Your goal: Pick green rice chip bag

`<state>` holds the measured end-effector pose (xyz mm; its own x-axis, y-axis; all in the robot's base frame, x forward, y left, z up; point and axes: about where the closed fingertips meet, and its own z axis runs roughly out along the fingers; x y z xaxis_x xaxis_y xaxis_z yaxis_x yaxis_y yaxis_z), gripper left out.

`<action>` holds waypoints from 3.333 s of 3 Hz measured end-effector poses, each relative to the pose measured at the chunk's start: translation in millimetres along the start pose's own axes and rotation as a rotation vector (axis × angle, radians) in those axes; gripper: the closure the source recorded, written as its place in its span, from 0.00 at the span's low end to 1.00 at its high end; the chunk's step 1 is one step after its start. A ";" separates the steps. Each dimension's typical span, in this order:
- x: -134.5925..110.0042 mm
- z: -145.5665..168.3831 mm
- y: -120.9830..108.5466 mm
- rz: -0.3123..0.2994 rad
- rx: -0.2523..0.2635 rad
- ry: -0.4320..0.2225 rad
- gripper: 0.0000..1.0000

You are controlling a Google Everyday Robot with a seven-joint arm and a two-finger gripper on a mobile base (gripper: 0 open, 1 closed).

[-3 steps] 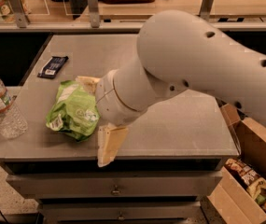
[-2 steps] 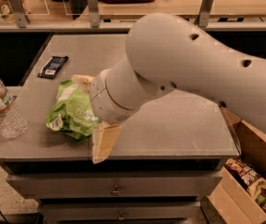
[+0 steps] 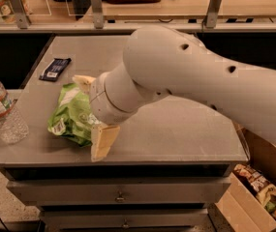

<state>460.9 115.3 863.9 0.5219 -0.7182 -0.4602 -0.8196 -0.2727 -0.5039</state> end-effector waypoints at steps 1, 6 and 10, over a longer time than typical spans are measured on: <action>4.7 7.2 -6.4 0.006 0.010 -0.003 0.00; 11.3 19.5 -3.3 -0.018 -0.056 -0.051 0.85; 37.5 -30.7 -34.0 0.151 0.118 -0.149 1.00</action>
Offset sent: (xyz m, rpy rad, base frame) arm 0.0217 0.0053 -0.0166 0.0320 0.0203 -0.0198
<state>501.1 78.0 886.3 0.4319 -0.6408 -0.6348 -0.8621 -0.0865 -0.4992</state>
